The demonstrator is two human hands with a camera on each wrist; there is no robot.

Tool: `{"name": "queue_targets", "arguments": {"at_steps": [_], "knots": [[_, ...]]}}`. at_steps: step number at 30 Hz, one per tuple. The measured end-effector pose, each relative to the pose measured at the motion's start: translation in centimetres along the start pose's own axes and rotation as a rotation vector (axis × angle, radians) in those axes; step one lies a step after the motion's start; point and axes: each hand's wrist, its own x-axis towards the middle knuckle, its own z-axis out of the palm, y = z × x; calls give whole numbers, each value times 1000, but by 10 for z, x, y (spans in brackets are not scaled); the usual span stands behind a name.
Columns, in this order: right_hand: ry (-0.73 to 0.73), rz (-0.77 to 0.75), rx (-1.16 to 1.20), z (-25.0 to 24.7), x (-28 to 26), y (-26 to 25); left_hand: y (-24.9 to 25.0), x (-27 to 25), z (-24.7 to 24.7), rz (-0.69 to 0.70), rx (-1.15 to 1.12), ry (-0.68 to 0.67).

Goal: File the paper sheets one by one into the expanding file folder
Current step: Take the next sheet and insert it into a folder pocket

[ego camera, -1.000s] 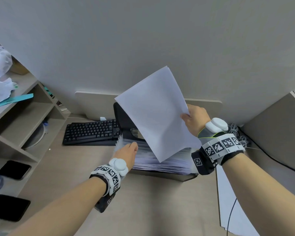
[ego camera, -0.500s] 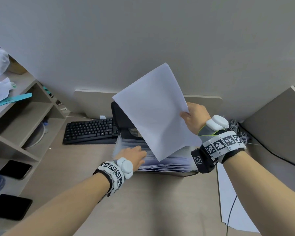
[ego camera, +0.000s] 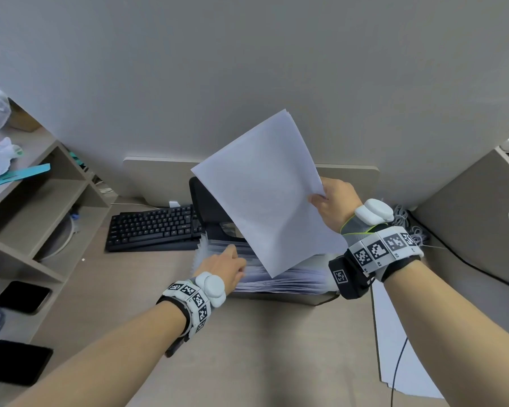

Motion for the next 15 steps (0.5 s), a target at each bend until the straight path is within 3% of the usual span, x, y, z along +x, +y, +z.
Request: {"name": "queue_targets", "arguments": {"at_steps": [6, 15], "knots": [[9, 25, 9, -3, 0, 1, -7, -2, 9, 128, -41, 182], [7, 21, 7, -2, 4, 2, -7, -4, 9, 217, -4, 240]]}}
